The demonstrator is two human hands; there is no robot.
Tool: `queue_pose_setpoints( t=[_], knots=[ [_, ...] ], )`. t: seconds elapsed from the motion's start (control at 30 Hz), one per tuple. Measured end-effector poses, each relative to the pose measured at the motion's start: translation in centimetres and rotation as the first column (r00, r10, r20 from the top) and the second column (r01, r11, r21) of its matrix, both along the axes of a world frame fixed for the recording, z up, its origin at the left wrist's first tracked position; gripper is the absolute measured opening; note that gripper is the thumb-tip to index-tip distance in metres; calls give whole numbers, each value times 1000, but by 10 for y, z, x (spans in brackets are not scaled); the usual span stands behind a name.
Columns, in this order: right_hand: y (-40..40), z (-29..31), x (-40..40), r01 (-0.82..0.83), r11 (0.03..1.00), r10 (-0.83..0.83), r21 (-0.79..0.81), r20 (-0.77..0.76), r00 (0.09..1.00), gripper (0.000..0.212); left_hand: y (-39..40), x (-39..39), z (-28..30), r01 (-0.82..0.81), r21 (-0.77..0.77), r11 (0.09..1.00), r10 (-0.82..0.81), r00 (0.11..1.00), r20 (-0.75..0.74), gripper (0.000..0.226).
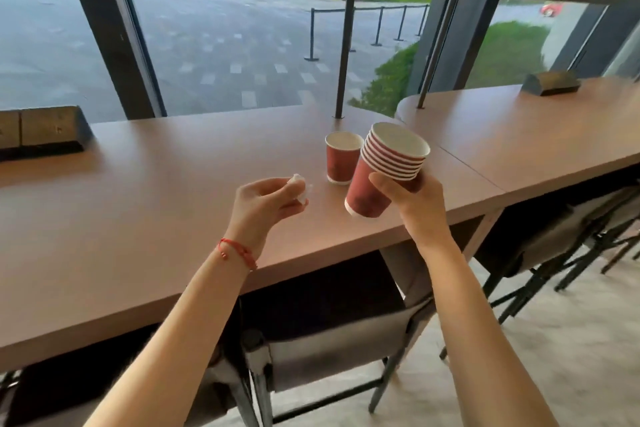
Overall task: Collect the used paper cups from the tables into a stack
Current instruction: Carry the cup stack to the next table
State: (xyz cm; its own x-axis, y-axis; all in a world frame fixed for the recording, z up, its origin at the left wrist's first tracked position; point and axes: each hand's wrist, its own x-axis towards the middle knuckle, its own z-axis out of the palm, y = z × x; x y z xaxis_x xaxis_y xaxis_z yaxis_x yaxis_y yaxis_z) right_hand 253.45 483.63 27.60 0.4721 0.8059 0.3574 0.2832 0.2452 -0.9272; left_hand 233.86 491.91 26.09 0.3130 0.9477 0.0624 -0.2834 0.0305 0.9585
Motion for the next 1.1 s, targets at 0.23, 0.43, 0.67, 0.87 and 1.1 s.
queue_pose_setpoints(
  t=[0.23, 0.43, 0.67, 0.87, 1.1],
  knots=[
    [75, 31, 34, -20, 999, 16, 51, 72, 997, 49, 47, 28, 4, -44, -4, 999, 44, 999, -8, 6],
    [132, 44, 55, -56, 998, 52, 36, 99, 994, 52, 69, 47, 4, -99, -21, 995, 98, 995, -20, 6],
    [164, 28, 65, -96, 995, 99, -26, 130, 987, 54, 84, 57, -3, -132, -43, 990, 131, 991, -14, 7],
    [169, -8, 62, -169, 974, 185, -151, 101, 977, 58, 85, 58, -9, -131, -88, 987, 132, 991, 8, 8],
    [163, -34, 51, -220, 959, 231, -178, 42, 972, 56, 84, 53, -11, -130, -105, 986, 132, 991, 8, 8]
  ],
)
